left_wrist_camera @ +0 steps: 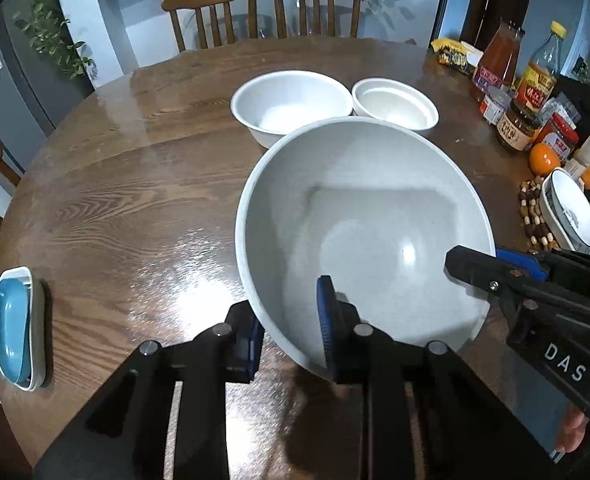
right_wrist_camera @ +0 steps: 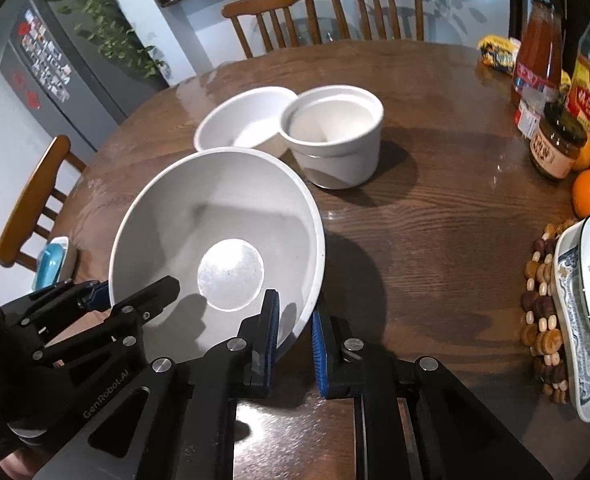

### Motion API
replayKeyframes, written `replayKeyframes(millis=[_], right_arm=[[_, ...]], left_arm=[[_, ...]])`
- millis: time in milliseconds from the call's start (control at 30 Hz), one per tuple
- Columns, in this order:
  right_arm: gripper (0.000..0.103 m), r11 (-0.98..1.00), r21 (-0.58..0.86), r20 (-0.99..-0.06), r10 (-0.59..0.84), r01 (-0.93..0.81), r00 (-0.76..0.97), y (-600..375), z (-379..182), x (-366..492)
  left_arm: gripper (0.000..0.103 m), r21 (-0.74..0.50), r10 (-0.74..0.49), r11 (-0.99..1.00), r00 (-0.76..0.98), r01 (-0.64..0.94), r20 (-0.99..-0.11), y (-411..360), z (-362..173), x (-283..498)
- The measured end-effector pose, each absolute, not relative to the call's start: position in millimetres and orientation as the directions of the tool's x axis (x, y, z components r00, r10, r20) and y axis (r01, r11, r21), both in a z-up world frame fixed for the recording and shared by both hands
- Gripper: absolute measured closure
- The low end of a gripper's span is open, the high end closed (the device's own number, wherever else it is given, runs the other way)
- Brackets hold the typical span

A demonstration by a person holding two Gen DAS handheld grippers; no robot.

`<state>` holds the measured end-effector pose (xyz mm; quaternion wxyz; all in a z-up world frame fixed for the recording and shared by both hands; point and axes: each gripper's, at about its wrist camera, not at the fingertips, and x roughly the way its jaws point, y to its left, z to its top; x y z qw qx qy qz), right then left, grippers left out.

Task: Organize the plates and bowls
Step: 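Carry the large white bowl with both grippers beside the teal dish stack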

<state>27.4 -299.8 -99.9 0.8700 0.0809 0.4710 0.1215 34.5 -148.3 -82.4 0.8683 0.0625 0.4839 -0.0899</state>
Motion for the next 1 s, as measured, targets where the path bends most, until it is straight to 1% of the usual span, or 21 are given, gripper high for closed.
replayKeyframes(millis=[533,1000], right_arm=[[0.086,0.954,0.208,-0.765,0.296,-0.215,0.572,-242.1,-65.7,-1.7],[0.086,0.933,0.174,-0.757,0.331,-0.315,0.563,-157.2,-52.5,-0.1]], left_arm=[[0.081,0.005,-0.085,0.988,0.58,0.152,-0.81,-88.7,-54.3,-1.0],[0.08,0.001,-0.026,0.999,0.597,0.044,-0.802,-15.4,-43.2,-6.0]])
